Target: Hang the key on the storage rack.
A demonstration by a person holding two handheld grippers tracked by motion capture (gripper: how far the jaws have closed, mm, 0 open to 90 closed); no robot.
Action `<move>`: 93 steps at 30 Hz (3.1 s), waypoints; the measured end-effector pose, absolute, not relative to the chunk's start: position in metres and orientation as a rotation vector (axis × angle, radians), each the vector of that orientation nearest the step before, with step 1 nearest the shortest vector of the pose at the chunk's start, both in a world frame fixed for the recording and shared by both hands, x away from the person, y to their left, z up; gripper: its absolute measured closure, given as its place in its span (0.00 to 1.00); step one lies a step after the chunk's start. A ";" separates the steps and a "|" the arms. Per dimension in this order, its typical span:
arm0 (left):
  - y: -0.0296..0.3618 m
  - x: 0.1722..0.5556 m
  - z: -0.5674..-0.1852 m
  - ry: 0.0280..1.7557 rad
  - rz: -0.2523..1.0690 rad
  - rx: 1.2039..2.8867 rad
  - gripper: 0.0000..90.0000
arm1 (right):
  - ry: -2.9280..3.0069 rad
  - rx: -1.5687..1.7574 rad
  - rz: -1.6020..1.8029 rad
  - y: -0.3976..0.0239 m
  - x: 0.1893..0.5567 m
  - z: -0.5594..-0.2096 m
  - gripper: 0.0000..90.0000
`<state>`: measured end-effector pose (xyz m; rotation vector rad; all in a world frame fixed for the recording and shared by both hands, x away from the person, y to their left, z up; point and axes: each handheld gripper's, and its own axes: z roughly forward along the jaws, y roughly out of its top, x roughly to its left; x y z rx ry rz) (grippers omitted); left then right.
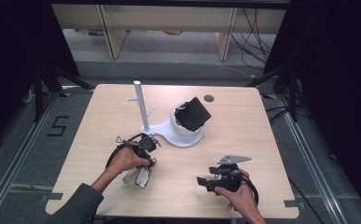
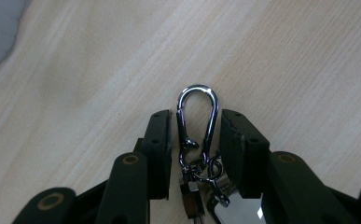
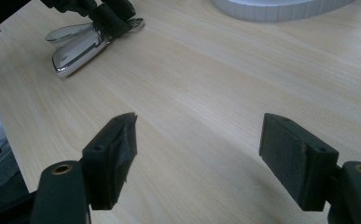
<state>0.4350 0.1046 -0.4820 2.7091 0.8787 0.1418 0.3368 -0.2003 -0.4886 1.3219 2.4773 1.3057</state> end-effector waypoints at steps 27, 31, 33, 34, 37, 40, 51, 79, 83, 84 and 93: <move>0.099 0.438 -0.479 0.728 0.075 2.901 0.78 | 2.502 1.281 1.283 -0.199 0.336 -0.488 0.33; 0.101 0.438 -0.473 0.729 0.063 2.866 0.89 | 2.497 1.290 1.284 -0.199 0.336 -0.488 0.33; 0.102 0.437 -0.471 0.725 0.059 2.873 0.88 | 2.498 1.308 1.282 -0.199 0.335 -0.488 0.33; 0.102 0.437 -0.473 0.726 0.060 2.896 0.88 | 2.498 1.314 1.284 -0.199 0.335 -0.487 0.33; 0.104 0.438 -0.474 0.737 0.064 2.878 0.84 | 2.504 1.282 1.291 -0.199 0.336 -0.488 0.33; 0.104 0.438 -0.474 0.739 0.061 2.890 0.81 | 2.501 1.290 1.293 -0.199 0.337 -0.488 0.33; 0.104 0.440 -0.474 0.737 0.122 2.891 0.60 | 2.507 1.279 1.321 -0.197 0.337 -0.490 0.33; 0.088 0.442 -0.478 0.955 -0.134 2.835 0.76 | 2.520 1.275 1.285 -0.197 0.335 -0.490 0.35; 0.087 0.443 -0.477 0.882 -0.114 2.858 0.80 | 2.518 1.262 1.291 -0.196 0.335 -0.490 0.35; 0.088 0.442 -0.477 0.866 -0.114 2.861 0.80 | 2.519 1.264 1.290 -0.196 0.335 -0.490 0.35; 0.086 0.438 -0.476 0.802 -0.066 2.881 0.80 | 2.521 1.284 1.297 -0.195 0.335 -0.490 0.35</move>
